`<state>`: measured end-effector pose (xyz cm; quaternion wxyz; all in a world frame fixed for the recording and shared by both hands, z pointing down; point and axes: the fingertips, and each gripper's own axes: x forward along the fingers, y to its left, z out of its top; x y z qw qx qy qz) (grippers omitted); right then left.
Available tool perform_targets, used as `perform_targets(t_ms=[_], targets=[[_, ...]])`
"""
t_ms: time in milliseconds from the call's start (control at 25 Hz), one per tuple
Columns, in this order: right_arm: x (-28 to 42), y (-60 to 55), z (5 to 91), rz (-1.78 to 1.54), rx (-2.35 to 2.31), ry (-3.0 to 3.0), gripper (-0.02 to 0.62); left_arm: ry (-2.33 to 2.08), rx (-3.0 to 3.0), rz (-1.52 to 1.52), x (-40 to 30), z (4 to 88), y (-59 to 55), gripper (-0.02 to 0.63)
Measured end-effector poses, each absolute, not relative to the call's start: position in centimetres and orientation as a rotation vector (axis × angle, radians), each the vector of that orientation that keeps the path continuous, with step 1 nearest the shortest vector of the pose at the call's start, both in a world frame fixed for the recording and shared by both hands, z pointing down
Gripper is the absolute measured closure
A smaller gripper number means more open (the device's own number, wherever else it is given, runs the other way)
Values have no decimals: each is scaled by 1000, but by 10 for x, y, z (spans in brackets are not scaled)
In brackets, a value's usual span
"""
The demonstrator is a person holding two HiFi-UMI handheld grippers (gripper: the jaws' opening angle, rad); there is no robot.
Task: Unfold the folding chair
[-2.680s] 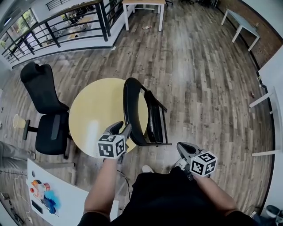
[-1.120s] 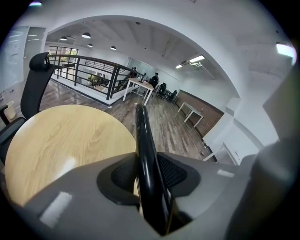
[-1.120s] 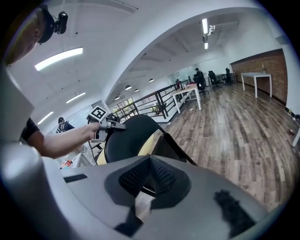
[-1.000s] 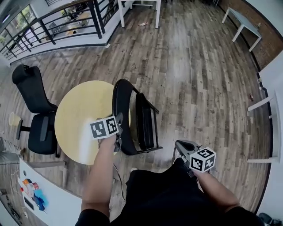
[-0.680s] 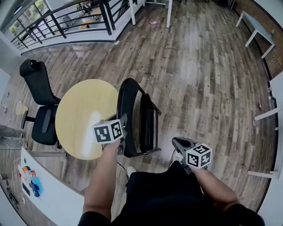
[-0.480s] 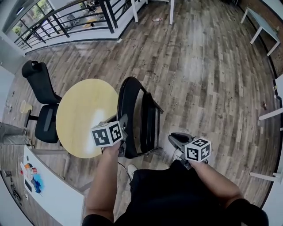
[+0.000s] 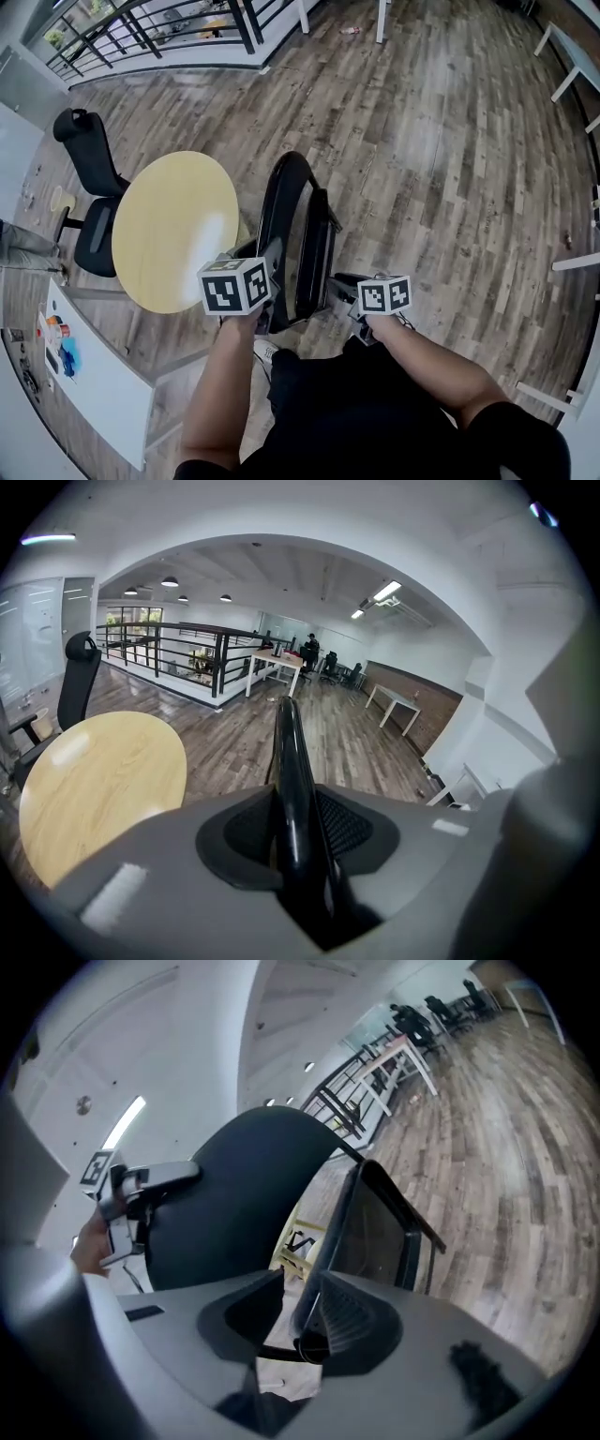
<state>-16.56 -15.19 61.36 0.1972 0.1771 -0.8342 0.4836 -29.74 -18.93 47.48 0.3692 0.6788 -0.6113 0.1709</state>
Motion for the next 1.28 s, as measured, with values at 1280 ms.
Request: perform_targets(t_ms=[1280], targets=[[-172, -191, 708, 1213, 720, -2103, 347, -1419, 1755, 335, -178, 472, -204, 495]])
